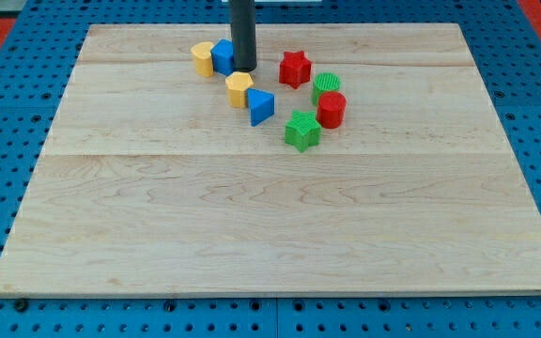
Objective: Slide the yellow heart towards the top center
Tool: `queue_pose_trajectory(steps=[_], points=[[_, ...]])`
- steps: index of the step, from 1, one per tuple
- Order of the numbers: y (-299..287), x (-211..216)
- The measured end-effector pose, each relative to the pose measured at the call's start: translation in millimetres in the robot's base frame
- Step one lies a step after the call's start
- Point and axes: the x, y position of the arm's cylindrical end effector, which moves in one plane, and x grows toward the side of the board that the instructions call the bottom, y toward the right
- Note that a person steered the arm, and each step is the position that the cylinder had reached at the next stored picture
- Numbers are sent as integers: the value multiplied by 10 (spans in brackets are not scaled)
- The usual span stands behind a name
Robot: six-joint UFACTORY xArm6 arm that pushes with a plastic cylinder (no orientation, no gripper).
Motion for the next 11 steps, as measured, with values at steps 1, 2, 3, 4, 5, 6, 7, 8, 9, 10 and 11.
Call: queue_pose_trajectory(steps=[1,2,3,4,5,6,7,8,9,10,11], points=[[39,10],[69,373],[-378,743],[-694,625],[-870,364],[-815,-28],[-778,-134],[-384,-342],[-179,-668],[-642,-619],[-551,-917]])
